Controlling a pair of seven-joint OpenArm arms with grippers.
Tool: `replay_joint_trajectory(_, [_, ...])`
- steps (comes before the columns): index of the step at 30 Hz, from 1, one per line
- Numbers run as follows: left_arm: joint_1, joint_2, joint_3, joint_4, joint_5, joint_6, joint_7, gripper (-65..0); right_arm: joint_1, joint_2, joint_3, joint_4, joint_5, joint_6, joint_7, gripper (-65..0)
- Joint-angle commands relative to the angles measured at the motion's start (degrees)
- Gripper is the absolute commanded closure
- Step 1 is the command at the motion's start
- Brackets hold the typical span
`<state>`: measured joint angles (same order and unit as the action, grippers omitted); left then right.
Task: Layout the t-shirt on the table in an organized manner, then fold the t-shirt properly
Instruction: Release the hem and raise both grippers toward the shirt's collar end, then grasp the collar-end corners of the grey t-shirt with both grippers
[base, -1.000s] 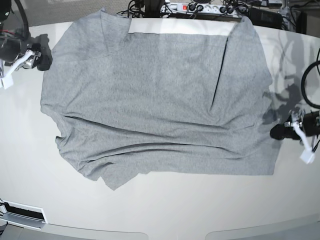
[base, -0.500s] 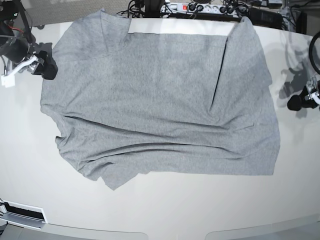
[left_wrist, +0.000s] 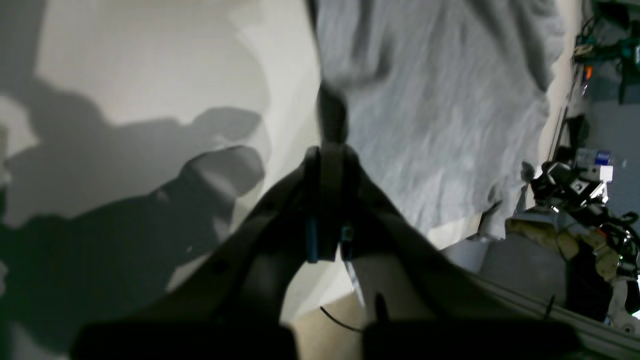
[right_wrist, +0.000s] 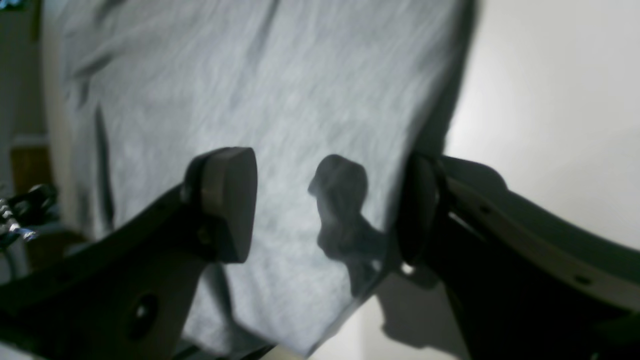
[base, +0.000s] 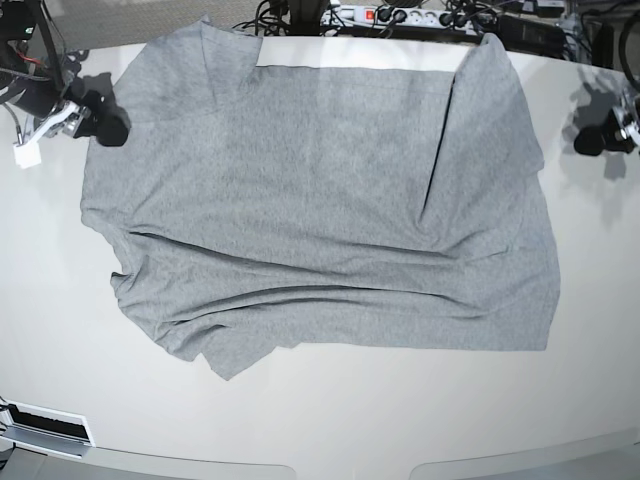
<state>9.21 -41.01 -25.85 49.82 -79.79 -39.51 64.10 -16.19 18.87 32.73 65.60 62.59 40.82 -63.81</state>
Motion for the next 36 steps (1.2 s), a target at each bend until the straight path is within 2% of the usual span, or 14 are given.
replay_joint_trajectory(1, [-0.48,-1.84,-0.52,0.70,-1.75,-0.49,-0.55,0.0,-0.50,0.37,-0.22,-0.04,-2.08,-0.82,-2.95,-43.7])
replay_joint_trajectory(4, [-0.35,-1.84,-0.52,0.70,-1.81,-0.49,-0.55,0.0,-0.50,0.15,-0.24,-0.04,-1.92,-0.82,-2.91,-43.2])
replay_joint_trajectory(6, [-0.35,-1.81,-0.52,0.70,-1.88,-0.49,-0.26,0.0,-0.50,0.17,-0.24,-0.04,-1.88,-0.82,-2.89,-37.3])
replay_joint_trajectory(7, [-0.35,-1.81,-0.52,0.70,-2.29,-0.49,0.63,0.0,-0.48,0.15,-0.24,-0.04,-1.64,-0.82,-2.91,-31.6])
replay_joint_trajectory(9, [-0.35,-1.81,-0.52,0.70,-5.21,-0.49,4.17,0.0,-0.50,0.17,-0.22,-0.04,-1.05,-0.82,-2.93,-15.7])
replay_joint_trajectory(11, [-0.35,-1.81,-0.52,0.70,-5.21,-0.49,7.74,0.0,-0.46,0.17,-0.22,-0.04,-1.05,-0.82,-2.89,-0.8])
replay_joint_trajectory(14, [0.15,-1.81,-0.52,0.70,-5.21,-0.49,9.11,0.0,-0.33,0.17,-0.22,-0.04,-1.05,-0.82,-2.89,0.0])
replay_joint_trajectory(17, [1.81,-1.68,-0.52,0.76,-5.21,-0.49,9.79,-21.2,-0.37,0.20,-0.22,-0.04,-1.09,-0.82,-2.91,0.0])
replay_joint_trajectory(19, [3.43,-1.33,-0.52,1.03,-5.21,-0.49,10.43,-30.9,-0.35,0.20,-0.22,-0.04,-1.07,-0.82,-2.91,0.0])
replay_joint_trajectory(23, [7.19,-0.04,-0.46,4.02,-5.21,-0.49,14.23,-31.7,-0.33,0.20,-0.22,-0.04,-1.07,-0.82,-2.89,0.0])
replay_joint_trajectory(28, [12.48,0.09,-0.42,12.63,-5.21,-0.49,13.77,-31.7,-0.31,0.20,-0.22,-0.04,-1.05,-0.82,-2.84,0.0])
replay_joint_trajectory(34, [15.06,0.33,-0.42,16.81,-5.21,-0.49,9.64,-31.7,-0.11,0.20,-0.22,-0.02,-1.05,-0.82,-2.84,0.0])
replay_joint_trajectory(36, [15.08,0.92,-0.42,16.81,-2.69,-0.49,8.76,-31.7,-0.11,0.20,-0.22,-0.02,-1.03,-0.82,-2.86,0.0])
